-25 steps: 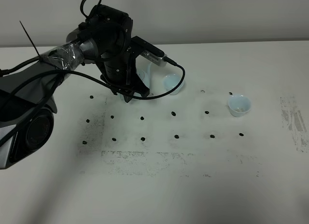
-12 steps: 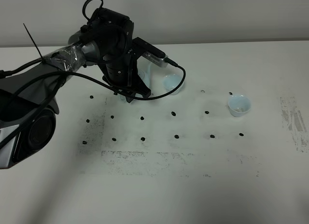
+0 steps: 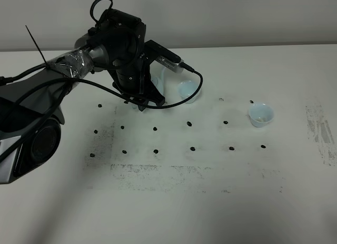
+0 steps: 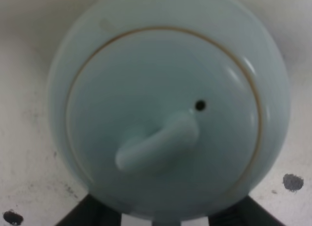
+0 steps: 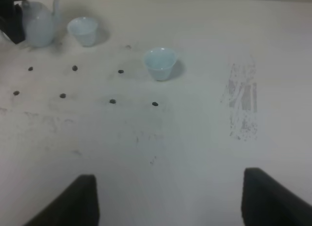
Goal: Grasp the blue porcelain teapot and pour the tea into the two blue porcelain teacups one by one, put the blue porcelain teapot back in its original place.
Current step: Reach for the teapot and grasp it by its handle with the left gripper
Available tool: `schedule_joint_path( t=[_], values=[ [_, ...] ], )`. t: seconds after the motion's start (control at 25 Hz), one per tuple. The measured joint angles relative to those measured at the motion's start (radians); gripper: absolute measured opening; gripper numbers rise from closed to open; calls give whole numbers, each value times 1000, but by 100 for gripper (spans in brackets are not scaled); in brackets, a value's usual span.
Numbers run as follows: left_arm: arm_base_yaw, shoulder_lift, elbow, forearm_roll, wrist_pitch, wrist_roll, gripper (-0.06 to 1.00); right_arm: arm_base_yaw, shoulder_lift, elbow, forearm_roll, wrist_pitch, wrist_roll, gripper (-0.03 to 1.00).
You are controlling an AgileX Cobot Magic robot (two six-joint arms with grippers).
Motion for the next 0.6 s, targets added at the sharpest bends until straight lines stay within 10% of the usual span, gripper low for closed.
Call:
schedule_joint_path(
  t=[0.6],
  values=[
    [0,0,0,0,23,1,40,0,0,0,0,0,0,59]
  ],
)
